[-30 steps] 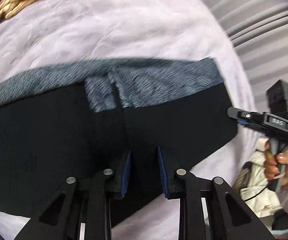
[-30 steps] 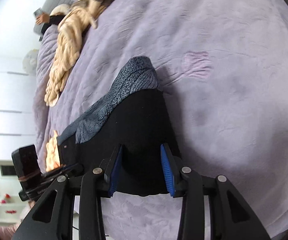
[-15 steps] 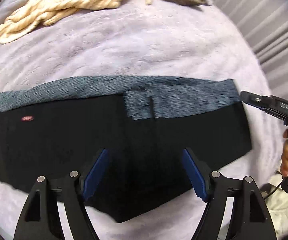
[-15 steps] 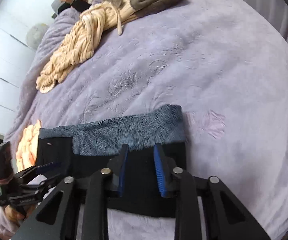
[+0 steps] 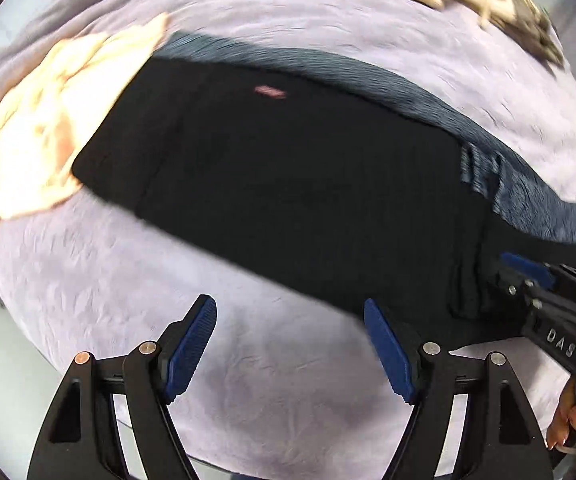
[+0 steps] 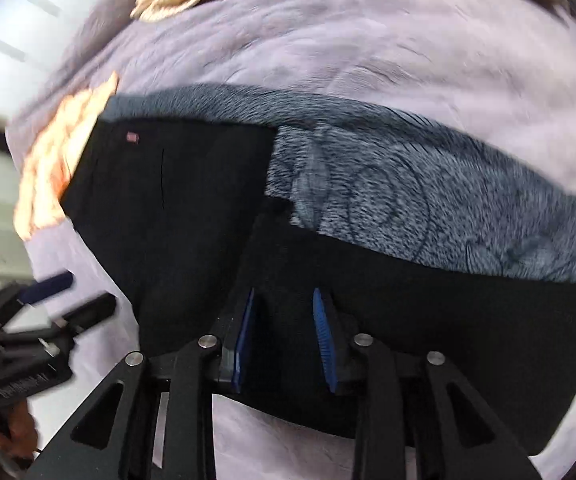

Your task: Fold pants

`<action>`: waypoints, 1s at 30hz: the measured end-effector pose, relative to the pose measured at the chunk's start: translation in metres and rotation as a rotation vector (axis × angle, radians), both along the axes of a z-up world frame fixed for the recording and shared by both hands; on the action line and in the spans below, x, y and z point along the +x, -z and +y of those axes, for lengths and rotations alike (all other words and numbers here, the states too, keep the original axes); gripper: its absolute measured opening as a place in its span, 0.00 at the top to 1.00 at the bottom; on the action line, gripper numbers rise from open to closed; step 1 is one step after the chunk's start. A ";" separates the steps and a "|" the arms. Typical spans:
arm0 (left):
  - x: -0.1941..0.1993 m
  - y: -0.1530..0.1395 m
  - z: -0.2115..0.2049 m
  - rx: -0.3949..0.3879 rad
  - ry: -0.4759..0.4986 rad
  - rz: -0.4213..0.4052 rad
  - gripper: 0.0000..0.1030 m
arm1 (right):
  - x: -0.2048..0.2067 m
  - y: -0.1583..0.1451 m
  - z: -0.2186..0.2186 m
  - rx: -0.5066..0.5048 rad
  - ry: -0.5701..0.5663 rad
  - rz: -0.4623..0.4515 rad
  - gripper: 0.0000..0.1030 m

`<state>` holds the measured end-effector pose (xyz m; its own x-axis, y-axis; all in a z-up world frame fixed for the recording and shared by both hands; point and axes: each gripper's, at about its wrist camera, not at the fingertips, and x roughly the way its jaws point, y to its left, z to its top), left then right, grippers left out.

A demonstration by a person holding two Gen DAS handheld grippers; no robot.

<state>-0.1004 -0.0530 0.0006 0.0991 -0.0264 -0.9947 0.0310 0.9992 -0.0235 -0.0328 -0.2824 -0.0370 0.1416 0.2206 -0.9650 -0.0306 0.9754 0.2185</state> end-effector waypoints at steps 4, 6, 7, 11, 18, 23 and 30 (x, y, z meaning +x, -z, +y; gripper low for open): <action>0.005 0.010 0.036 -0.020 0.001 0.034 0.25 | -0.001 -0.008 0.026 -0.130 -0.095 -0.002 0.64; 0.013 0.011 0.052 -0.028 0.020 0.031 0.25 | -0.005 -0.010 0.038 -0.187 -0.097 0.001 0.61; 0.017 0.011 0.058 -0.037 0.028 0.025 0.25 | -0.007 -0.010 0.043 -0.223 -0.089 0.000 0.61; 0.033 0.016 0.096 -0.078 0.052 0.027 0.25 | -0.008 -0.019 0.069 -0.265 -0.054 0.002 0.61; 0.061 0.026 0.151 -0.149 0.046 0.027 0.25 | -0.002 -0.028 0.123 -0.252 -0.009 0.022 0.60; 0.073 0.029 0.173 -0.179 0.010 0.022 0.25 | -0.006 -0.024 0.136 -0.238 0.013 0.065 0.53; 0.075 0.034 0.198 -0.216 -0.017 0.024 0.25 | -0.003 -0.015 0.160 -0.270 -0.069 0.096 0.51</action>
<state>-0.0252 0.1450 -0.0337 0.0776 -0.2374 -0.9683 0.0108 0.9714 -0.2373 -0.0358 -0.1219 -0.0220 0.0403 -0.0404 -0.9984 -0.0902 0.9950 -0.0439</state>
